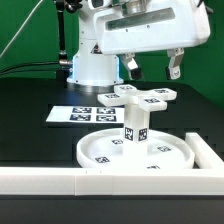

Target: Assemble round table

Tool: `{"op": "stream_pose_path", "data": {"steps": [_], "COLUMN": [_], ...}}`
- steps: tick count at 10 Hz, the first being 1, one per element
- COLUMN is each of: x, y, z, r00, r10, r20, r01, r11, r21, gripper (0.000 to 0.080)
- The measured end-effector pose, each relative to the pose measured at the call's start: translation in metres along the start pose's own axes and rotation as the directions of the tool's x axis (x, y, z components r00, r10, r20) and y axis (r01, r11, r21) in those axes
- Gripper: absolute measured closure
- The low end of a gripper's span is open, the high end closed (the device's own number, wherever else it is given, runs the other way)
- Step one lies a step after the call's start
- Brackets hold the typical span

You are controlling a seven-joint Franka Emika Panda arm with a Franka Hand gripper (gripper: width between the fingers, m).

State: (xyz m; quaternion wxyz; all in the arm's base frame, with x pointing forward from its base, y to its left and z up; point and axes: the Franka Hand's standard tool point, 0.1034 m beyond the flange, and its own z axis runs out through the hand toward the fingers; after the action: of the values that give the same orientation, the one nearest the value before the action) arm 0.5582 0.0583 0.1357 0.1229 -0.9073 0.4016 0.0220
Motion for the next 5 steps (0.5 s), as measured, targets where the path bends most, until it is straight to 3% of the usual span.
{"op": "stream_pose_path", "data": {"steps": [2, 5], "x": [-0.0003, 0.0015], "y": [0.0015, -0.0042], "z": [0.0004, 0.0004], "r00": [0.961, 0.802], "r10": [-0.278, -0.593], "r20": [0.000, 0.069], "r01": [0.277, 0.597], "r11": [0.960, 0.797], "r21": [-0.031, -0.089], "gripper": [0.0151, 0.0151]}}
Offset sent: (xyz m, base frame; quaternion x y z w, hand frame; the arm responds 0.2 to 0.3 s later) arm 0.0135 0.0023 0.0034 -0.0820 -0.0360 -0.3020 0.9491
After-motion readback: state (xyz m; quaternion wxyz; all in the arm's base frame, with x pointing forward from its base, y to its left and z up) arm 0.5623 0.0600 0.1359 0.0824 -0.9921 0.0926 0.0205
